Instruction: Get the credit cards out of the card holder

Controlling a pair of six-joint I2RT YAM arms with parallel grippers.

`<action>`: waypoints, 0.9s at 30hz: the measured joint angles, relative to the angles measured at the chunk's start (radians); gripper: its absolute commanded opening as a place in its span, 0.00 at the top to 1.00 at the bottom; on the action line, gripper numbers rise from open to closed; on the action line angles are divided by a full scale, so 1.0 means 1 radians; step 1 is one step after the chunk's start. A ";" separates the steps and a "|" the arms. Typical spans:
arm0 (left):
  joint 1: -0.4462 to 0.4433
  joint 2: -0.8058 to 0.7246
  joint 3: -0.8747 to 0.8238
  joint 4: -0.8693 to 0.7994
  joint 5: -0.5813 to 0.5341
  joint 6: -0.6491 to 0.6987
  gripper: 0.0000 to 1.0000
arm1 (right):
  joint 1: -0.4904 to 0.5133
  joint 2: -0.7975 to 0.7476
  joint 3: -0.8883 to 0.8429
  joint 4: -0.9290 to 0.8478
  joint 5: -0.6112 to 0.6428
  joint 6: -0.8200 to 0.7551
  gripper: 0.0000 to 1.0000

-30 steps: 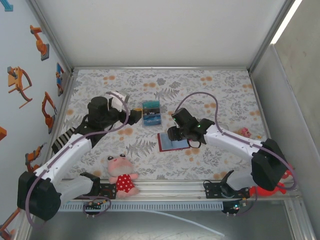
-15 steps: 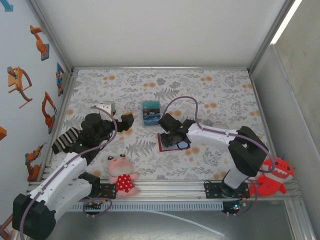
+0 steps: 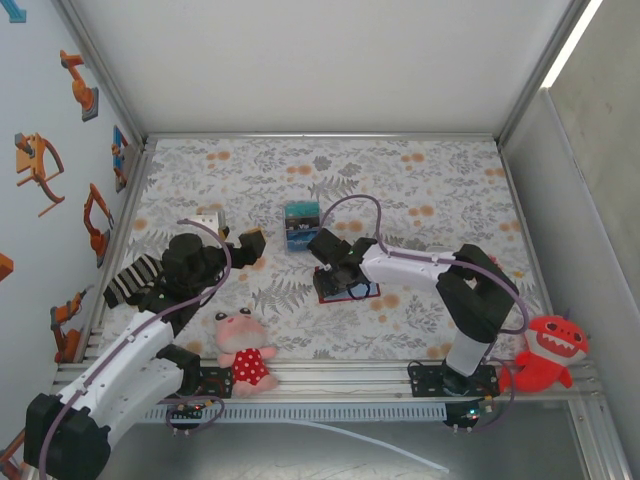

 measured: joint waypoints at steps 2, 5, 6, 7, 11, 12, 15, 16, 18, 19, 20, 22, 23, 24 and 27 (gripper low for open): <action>0.000 0.000 0.000 0.000 -0.004 -0.003 0.03 | 0.001 0.003 0.000 -0.001 0.000 -0.001 0.47; 0.000 0.006 0.000 0.000 -0.008 -0.007 0.03 | 0.004 0.009 0.001 -0.005 0.000 0.001 0.45; 0.000 0.008 0.000 0.000 -0.008 -0.007 0.03 | 0.005 0.011 0.001 -0.008 0.000 0.001 0.45; 0.000 0.009 0.000 0.000 -0.008 -0.007 0.03 | 0.005 0.014 0.001 -0.010 0.000 0.001 0.44; 0.000 0.011 0.000 -0.001 -0.008 -0.007 0.03 | 0.005 0.032 0.001 -0.012 0.000 0.000 0.44; 0.000 0.011 0.000 -0.001 -0.010 -0.007 0.03 | 0.005 0.037 0.001 -0.011 0.000 0.000 0.45; 0.000 0.011 0.000 -0.004 -0.011 -0.007 0.03 | 0.005 0.043 0.001 -0.011 0.006 -0.001 0.49; 0.000 0.011 0.000 -0.005 -0.010 -0.007 0.03 | 0.005 0.043 0.001 -0.011 0.009 0.000 0.50; 0.000 0.011 0.000 -0.005 -0.011 -0.007 0.03 | 0.005 0.043 0.001 -0.010 0.013 -0.001 0.50; 0.000 0.011 0.000 -0.005 -0.011 -0.007 0.03 | 0.005 0.044 0.001 -0.010 0.016 -0.001 0.50; 0.000 0.011 0.000 -0.005 -0.011 -0.007 0.03 | 0.006 0.044 0.001 -0.010 0.019 0.000 0.51; 0.000 0.011 0.000 -0.005 -0.011 -0.007 0.03 | 0.009 0.044 0.001 -0.009 0.024 0.000 0.55; 0.000 0.011 0.000 -0.006 -0.011 -0.007 0.03 | 0.010 0.044 0.001 -0.009 0.027 0.002 0.57; 0.000 0.011 0.000 -0.007 -0.011 -0.007 0.03 | 0.010 0.044 0.001 -0.008 0.030 0.002 0.58; 0.000 0.011 0.000 -0.013 -0.010 -0.007 0.03 | 0.010 0.044 0.000 -0.008 0.040 0.003 0.61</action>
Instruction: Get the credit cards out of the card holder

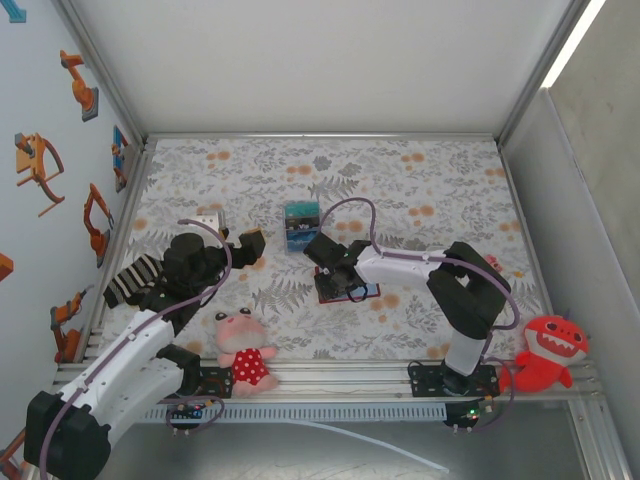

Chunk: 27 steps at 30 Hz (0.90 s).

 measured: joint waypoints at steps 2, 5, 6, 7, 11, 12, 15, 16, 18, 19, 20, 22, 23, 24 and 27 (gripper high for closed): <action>0.000 0.000 0.000 -0.001 0.000 0.001 0.03 | 0.000 0.000 -0.001 0.001 0.005 -0.001 0.62; 0.000 -0.003 0.000 -0.003 0.000 0.002 0.03 | 0.000 -0.010 -0.011 0.011 0.005 -0.001 0.64; 0.000 -0.005 0.001 -0.004 0.001 0.002 0.03 | 0.000 -0.011 -0.014 0.012 0.005 -0.001 0.65; 0.000 -0.008 0.001 -0.005 0.002 0.004 0.03 | 0.000 -0.014 -0.017 0.014 0.004 -0.002 0.66; -0.008 -0.013 0.006 -0.007 0.005 0.011 0.03 | -0.002 -0.023 -0.028 0.021 -0.003 -0.005 0.69; -0.016 -0.014 0.008 -0.007 0.004 0.016 0.03 | -0.002 -0.027 -0.033 0.026 -0.009 -0.008 0.70; -0.060 -0.025 0.010 -0.006 -0.011 0.039 0.03 | -0.003 -0.044 -0.059 0.058 -0.045 -0.024 0.73; -0.079 -0.031 0.010 -0.006 -0.024 0.050 0.03 | -0.003 -0.052 -0.069 0.068 -0.060 -0.029 0.74; -0.119 -0.041 0.011 -0.006 -0.058 0.068 0.03 | -0.003 -0.069 -0.084 0.083 -0.090 -0.034 0.76; -0.136 -0.043 0.012 -0.006 -0.071 0.076 0.03 | -0.003 -0.077 -0.091 0.092 -0.104 -0.037 0.76; -0.148 -0.043 0.015 -0.006 -0.082 0.082 0.03 | -0.003 -0.085 -0.095 0.099 -0.117 -0.042 0.77; -0.162 -0.043 0.022 -0.006 -0.100 0.090 0.03 | -0.003 -0.101 -0.105 0.118 -0.143 -0.045 0.77; -0.166 -0.042 0.024 -0.006 -0.106 0.093 0.03 | -0.003 -0.107 -0.106 0.123 -0.152 -0.045 0.77; -0.167 -0.041 0.027 -0.006 -0.114 0.095 0.03 | -0.003 -0.113 -0.108 0.127 -0.158 -0.045 0.77; -0.174 -0.031 0.031 -0.005 -0.127 0.097 0.03 | -0.003 -0.130 -0.108 0.129 -0.156 -0.045 0.77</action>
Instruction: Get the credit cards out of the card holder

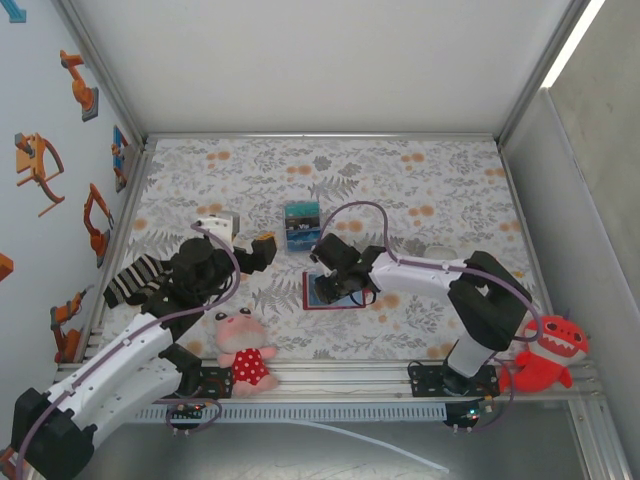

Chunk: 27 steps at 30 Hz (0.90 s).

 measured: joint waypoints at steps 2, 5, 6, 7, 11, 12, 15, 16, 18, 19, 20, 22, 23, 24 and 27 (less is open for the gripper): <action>-0.005 0.010 0.000 0.000 -0.005 0.003 0.03 | 0.000 -0.004 0.000 -0.005 0.016 0.000 0.76; -0.013 0.024 0.005 0.000 -0.011 0.011 0.03 | 0.000 -0.004 0.000 -0.022 0.050 0.008 0.73; -0.016 0.027 0.008 -0.001 -0.012 0.014 0.03 | 0.000 -0.004 0.000 -0.028 0.061 0.014 0.70; -0.019 0.031 0.013 -0.001 -0.013 0.018 0.03 | 0.000 -0.004 0.000 -0.035 0.071 0.017 0.69; -0.033 0.037 0.032 -0.001 -0.022 0.034 0.03 | 0.000 -0.005 0.000 -0.043 0.105 0.025 0.67; -0.038 0.038 0.036 -0.001 -0.024 0.039 0.03 | 0.000 -0.005 0.000 -0.044 0.113 0.026 0.67; -0.052 0.042 0.043 -0.001 -0.035 0.051 0.03 | -0.005 -0.019 -0.008 -0.043 0.128 0.027 0.67; -0.057 0.044 0.044 -0.002 -0.039 0.057 0.03 | -0.008 -0.025 -0.012 -0.044 0.132 0.027 0.67; -0.065 0.051 0.045 -0.003 -0.048 0.071 0.03 | -0.019 -0.034 -0.021 -0.044 0.137 0.027 0.67; -0.070 0.057 0.047 -0.009 -0.053 0.078 0.03 | -0.026 -0.036 -0.025 -0.045 0.139 0.027 0.67; -0.075 0.063 0.050 -0.017 -0.057 0.085 0.03 | -0.032 -0.036 -0.029 -0.047 0.139 0.027 0.67; -0.092 0.083 0.063 -0.047 -0.075 0.109 0.03 | -0.044 -0.036 -0.037 -0.050 0.140 0.027 0.67; -0.100 0.092 0.069 -0.057 -0.083 0.121 0.03 | -0.048 -0.036 -0.042 -0.051 0.140 0.029 0.67; -0.111 0.102 0.080 -0.074 -0.095 0.135 0.03 | -0.052 -0.036 -0.046 -0.051 0.140 0.031 0.67; -0.134 0.124 0.106 -0.114 -0.122 0.175 0.03 | -0.066 -0.036 -0.061 -0.050 0.138 0.042 0.67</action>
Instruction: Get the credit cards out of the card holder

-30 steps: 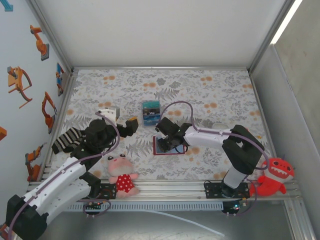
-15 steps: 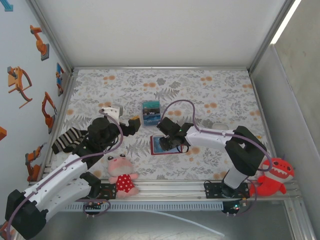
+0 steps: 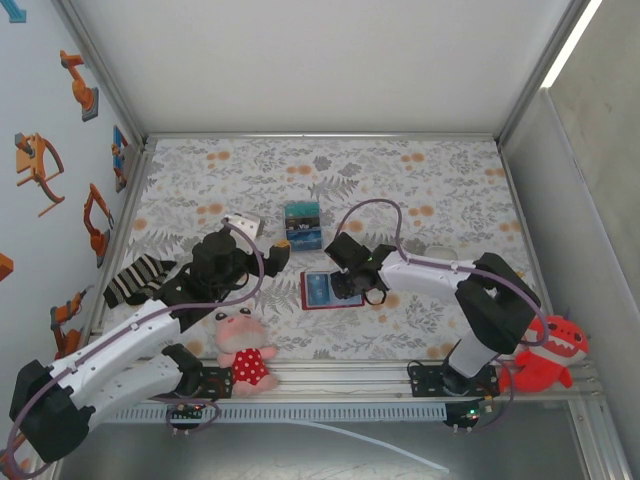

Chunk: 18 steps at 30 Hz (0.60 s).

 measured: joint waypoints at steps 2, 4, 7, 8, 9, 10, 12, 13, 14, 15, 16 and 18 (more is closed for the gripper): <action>-0.009 0.008 0.013 -0.019 -0.011 0.023 0.03 | -0.013 0.000 -0.011 0.000 -0.001 0.003 0.67; -0.013 0.014 0.021 -0.034 -0.020 0.040 0.03 | -0.027 0.000 -0.021 0.000 -0.004 0.003 0.67; -0.014 0.027 0.025 -0.048 -0.034 0.063 0.03 | -0.048 0.000 -0.029 0.003 -0.008 0.003 0.67; -0.015 0.035 0.026 -0.056 -0.042 0.069 0.03 | -0.055 0.000 -0.029 0.006 -0.011 0.003 0.67; -0.015 0.041 0.027 -0.061 -0.047 0.076 0.03 | -0.061 0.000 -0.029 0.009 -0.014 0.003 0.67; -0.015 0.047 0.028 -0.067 -0.054 0.080 0.03 | -0.067 0.000 -0.029 0.011 -0.019 0.003 0.67; -0.015 0.052 0.028 -0.071 -0.061 0.088 0.03 | -0.078 -0.001 -0.029 0.011 -0.026 0.003 0.67; -0.016 0.052 0.028 -0.071 -0.062 0.092 0.03 | -0.082 -0.003 -0.029 0.011 -0.027 0.003 0.66; -0.017 0.052 0.028 -0.071 -0.063 0.097 0.03 | -0.085 -0.006 -0.029 0.009 -0.026 0.002 0.65; -0.019 0.052 0.028 -0.070 -0.064 0.103 0.03 | -0.086 -0.012 -0.029 0.006 -0.026 0.002 0.63; -0.021 0.052 0.028 -0.070 -0.066 0.111 0.03 | -0.087 -0.023 -0.029 0.002 -0.025 0.002 0.62; -0.029 0.052 0.028 -0.067 -0.069 0.127 0.03 | -0.088 -0.051 -0.029 -0.012 -0.019 0.000 0.60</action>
